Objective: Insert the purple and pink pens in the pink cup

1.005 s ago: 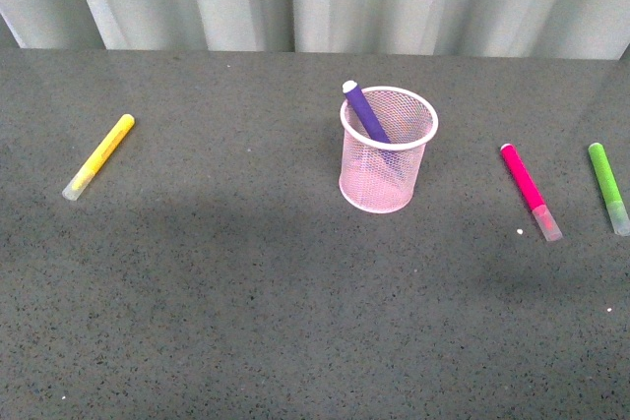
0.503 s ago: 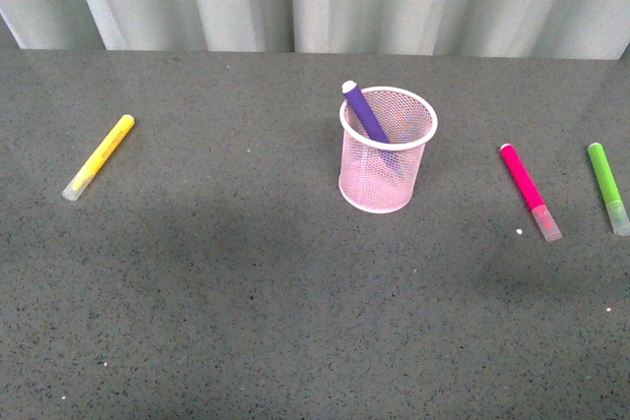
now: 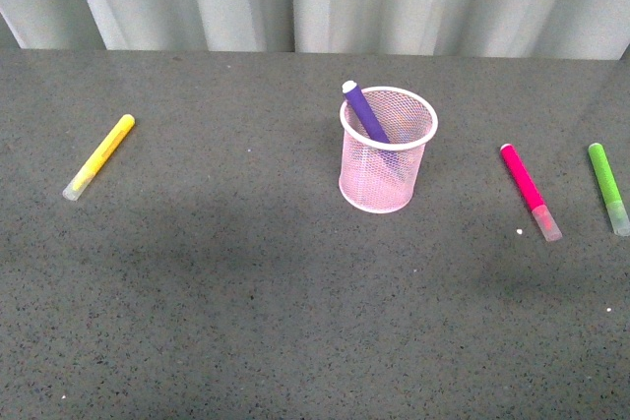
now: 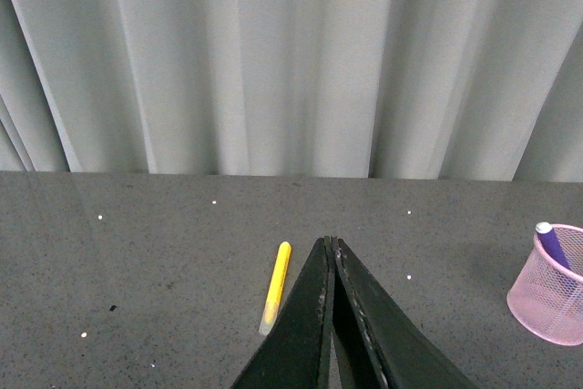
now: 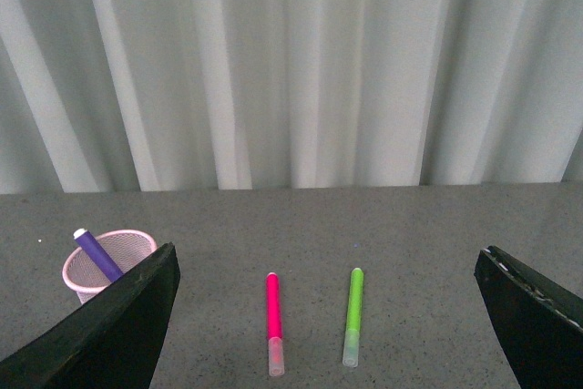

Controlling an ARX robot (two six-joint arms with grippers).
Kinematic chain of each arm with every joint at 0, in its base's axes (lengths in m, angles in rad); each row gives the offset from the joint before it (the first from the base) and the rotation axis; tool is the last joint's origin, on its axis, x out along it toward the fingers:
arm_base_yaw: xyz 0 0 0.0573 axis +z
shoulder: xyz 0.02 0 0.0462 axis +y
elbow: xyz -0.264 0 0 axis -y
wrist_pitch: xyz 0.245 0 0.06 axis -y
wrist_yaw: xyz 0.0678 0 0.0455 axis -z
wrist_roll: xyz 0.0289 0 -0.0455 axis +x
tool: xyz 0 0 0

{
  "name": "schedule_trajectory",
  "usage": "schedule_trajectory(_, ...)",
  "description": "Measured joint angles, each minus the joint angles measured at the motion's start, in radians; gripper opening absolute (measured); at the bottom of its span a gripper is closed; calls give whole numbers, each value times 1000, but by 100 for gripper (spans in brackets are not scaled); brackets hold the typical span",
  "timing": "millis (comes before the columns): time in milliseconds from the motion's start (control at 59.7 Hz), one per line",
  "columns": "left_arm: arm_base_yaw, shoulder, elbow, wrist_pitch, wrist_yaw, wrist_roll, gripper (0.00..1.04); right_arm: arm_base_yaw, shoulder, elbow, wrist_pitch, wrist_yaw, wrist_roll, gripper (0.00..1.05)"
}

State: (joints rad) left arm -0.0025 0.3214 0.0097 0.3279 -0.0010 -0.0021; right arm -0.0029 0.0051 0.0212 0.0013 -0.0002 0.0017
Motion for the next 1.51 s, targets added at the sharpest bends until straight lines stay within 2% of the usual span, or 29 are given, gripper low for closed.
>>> schedule_trajectory(486, 0, -147, 0, -151, 0, 0, 4, 0, 0, 0, 0, 0, 0, 98)
schedule_trajectory(603, 0, -287, 0, -318, 1, 0, 4, 0, 0, 0, 0, 0, 0, 98)
schedule_trajectory(1039, 0, -317, 0, -327, 1, 0, 4, 0, 0, 0, 0, 0, 0, 98)
schedule_trajectory(1072, 0, -317, 0, -327, 1, -1, 7, 0, 0, 0, 0, 0, 0, 98)
schedule_trajectory(1273, 0, -317, 0, -327, 1, -1, 43, 0, 0, 0, 0, 0, 0, 98)
schedule_trajectory(1441, 0, -317, 0, -327, 1, -1, 79, 0, 0, 0, 1, -2, 6, 98)
schedule_trajectory(1508, 0, -317, 0, -327, 1, -1, 89, -44, 50, 0, 74, -65, 82, 98)
